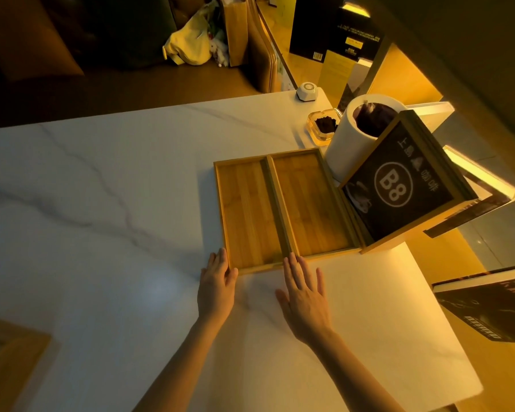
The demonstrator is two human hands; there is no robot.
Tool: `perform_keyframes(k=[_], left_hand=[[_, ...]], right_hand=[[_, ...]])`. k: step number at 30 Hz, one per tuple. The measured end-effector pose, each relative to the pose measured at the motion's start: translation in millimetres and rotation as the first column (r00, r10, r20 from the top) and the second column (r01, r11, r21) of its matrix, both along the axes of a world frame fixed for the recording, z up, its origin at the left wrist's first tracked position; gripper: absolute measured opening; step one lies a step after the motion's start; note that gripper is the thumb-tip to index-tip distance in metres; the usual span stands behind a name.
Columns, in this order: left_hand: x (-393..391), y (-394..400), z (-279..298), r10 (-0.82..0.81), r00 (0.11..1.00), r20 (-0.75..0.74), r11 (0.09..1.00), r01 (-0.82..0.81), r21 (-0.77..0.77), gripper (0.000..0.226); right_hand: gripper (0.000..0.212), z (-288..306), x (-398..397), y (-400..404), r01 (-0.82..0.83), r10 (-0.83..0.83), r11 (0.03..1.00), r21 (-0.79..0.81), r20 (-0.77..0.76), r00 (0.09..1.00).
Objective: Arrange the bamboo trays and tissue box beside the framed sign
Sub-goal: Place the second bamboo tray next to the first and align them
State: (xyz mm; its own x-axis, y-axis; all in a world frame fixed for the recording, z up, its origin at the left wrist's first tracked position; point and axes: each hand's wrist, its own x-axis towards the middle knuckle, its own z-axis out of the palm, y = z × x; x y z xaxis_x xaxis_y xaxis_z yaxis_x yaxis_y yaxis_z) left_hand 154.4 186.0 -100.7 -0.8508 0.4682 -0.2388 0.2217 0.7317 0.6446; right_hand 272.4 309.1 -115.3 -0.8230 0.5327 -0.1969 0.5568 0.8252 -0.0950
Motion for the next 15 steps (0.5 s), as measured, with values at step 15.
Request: perform_keyframes(k=[15], left_hand=[[1, 0, 3, -0.039, 0.999, 0.001, 0.999, 0.039, -0.037, 0.053]], right_hand=[[0.064, 12, 0, 1, -0.03, 0.032, 0.996, -0.086, 0.014, 0.999]])
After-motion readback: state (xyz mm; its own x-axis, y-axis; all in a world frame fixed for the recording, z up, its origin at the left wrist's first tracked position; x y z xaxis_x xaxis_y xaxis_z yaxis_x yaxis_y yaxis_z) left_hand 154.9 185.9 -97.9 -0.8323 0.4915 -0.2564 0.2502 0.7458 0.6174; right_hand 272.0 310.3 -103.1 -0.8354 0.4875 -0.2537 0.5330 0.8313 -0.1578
